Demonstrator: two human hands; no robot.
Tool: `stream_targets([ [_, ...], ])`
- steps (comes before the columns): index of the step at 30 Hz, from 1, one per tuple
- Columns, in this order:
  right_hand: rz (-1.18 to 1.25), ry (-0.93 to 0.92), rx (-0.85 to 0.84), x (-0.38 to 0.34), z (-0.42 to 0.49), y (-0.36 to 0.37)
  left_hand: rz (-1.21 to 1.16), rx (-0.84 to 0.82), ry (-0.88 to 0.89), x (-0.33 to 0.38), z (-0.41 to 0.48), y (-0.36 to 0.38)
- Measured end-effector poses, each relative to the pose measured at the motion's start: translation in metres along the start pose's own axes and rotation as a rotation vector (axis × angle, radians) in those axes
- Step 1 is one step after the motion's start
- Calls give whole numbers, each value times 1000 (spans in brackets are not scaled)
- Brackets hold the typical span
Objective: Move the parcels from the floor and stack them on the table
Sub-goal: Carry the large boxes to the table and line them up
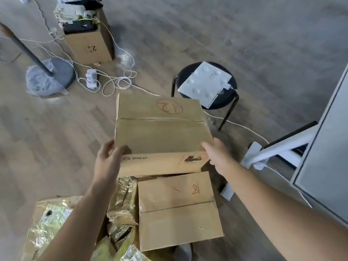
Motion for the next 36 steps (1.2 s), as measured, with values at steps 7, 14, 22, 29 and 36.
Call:
stream_targets([
  [7,311,47,76,-52,-110,-84,-10,-13,364,169,-116,-15],
  [14,444,-146,180,-127,-220,-201,-224,-218,402,283,-192,-13],
  [22,548,-195,378,-108,-313,-322,-119,-495,415,334,-273,43],
  [29,758,-90,606,-4,-376,-415,-17,-714,480,329,-369,109],
  [36,890,-56,794,109,-475,-472,67,-923,523,316,-485,167],
])
Point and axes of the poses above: each hand's wrist, its own z-axis towards the middle knuckle, its own y-axis out of the palm, x = y × z, the point moved 5 cm from there along z, towards the middle knuckle, and after that the axes turned 3 degrees about y, right-handed, at the moved point
